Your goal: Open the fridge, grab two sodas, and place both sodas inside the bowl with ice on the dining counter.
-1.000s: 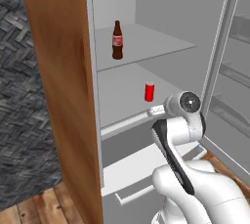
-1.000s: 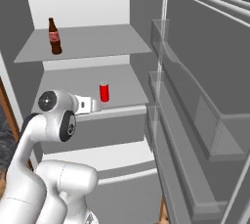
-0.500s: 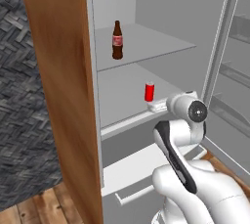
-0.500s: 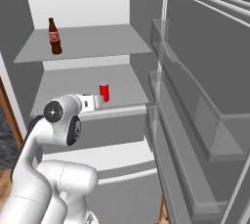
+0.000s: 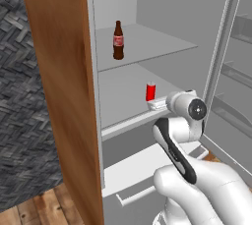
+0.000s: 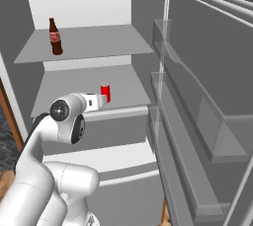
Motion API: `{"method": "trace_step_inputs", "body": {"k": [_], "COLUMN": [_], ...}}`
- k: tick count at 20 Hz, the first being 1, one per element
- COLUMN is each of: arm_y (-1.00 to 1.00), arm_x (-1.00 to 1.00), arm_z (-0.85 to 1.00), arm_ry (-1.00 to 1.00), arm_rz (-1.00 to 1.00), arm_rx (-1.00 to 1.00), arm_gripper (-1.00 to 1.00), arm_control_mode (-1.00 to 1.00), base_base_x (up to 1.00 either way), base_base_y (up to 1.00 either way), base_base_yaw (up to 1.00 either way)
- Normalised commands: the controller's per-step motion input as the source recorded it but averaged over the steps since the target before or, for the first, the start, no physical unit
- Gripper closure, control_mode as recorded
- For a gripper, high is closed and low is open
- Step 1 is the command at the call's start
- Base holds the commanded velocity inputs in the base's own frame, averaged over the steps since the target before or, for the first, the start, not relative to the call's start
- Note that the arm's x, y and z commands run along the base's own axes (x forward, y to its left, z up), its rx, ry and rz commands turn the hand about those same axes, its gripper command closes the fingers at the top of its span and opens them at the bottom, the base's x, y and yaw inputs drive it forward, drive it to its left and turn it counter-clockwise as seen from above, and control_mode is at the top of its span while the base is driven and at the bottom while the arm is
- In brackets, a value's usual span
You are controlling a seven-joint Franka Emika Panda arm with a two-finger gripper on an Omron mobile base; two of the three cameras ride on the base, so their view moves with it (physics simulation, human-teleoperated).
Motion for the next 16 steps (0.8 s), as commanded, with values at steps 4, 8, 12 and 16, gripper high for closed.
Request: {"method": "trace_step_inputs", "body": {"k": [4, 8, 12, 16], "arm_y": [0.0, 0.0, 0.0, 0.0], "arm_x": [0.17, 0.14, 0.01, 0.09], "arm_z": [-0.04, -0.06, -0.07, 0.0], "arm_ry": [-0.01, -0.03, -0.01, 0.0], "arm_rz": [0.02, 0.01, 0.02, 0.0], "arm_rx": [0.04, 0.03, 0.0, 0.03], "arm_gripper": [-1.0, -1.0, -1.0, -1.0], "arm_control_mode": [-1.0, -1.0, -1.0, -1.0], "base_base_x": [0.0, 0.0, 0.0, 0.0], "base_base_y": [0.0, 0.0, 0.0, 0.0], "base_base_yaw": [0.0, 0.0, 0.0, 0.0]}}
